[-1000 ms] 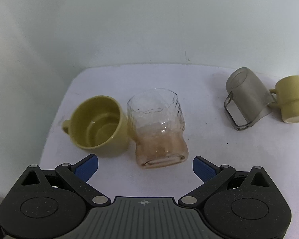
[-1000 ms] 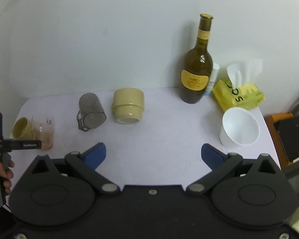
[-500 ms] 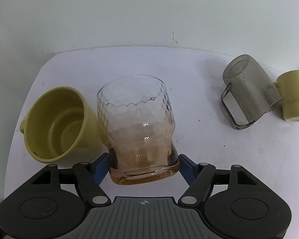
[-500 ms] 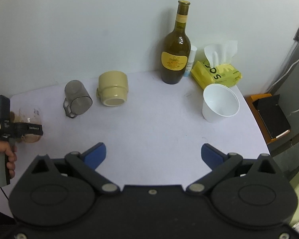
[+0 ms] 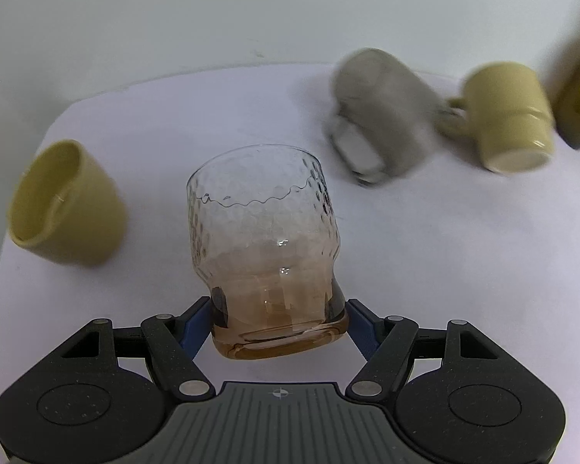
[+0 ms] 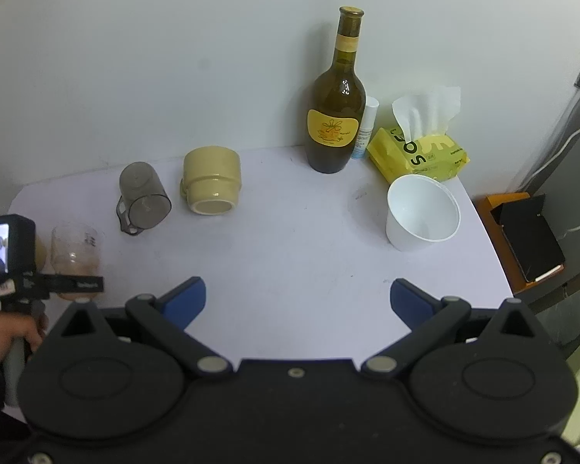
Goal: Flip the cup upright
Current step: 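Lift the glass with the left tool while the right tool closes on it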
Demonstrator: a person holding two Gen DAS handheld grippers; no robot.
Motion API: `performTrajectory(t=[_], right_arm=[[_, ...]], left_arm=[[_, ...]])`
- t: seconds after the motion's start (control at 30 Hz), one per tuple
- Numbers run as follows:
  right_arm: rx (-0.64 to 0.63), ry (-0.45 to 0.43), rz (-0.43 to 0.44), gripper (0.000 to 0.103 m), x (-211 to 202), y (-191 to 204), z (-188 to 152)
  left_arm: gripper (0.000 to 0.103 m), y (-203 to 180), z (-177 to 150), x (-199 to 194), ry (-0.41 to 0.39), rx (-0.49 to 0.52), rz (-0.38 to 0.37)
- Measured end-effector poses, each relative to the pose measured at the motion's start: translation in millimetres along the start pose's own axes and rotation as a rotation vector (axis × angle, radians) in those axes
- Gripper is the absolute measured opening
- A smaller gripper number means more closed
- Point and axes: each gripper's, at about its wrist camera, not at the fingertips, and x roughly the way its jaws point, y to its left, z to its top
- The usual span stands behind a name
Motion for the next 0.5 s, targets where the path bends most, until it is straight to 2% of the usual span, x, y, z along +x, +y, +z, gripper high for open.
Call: performTrajectory(t=[0.07,0.23,0.3,0.37,0.43,0.5], right_arm=[[-0.009,0.002,0.0,0.103,0.9,-2.8,0.6],[-0.03,0.015,-0.013,0.103,6.2,-19.9,-0.4],[-0.037,0.025,-0.01,0.103,10.9,-27.3,-0.7],[-0.049,0.028,0.003,0.103,14.6,-29.4,-0.5],[-0.06,0.028,0.022,0.103,21.5,-27.8,-1.4],[-0.057,0.029,0.057,0.103,33.1,-25.8,-4.6]], left_arm=[[0.068,-22.2,-7.2,-4.2,-0.005,-0.001,-0.03],[0.068,-54.3,-13.9,-8.3,0.0,-0.007,-0.051],[0.078,-66.4,-16.4,-11.7,0.019,-0.037,-0.067],[0.079,-70.1,-19.0,-17.6,0.053,-0.069,-0.107],[0.08,-70.3,-19.7,-23.0,0.057,-0.074,-0.117],[0.08,-62.8,-25.5,-45.8,0.022,-0.078,-0.13]])
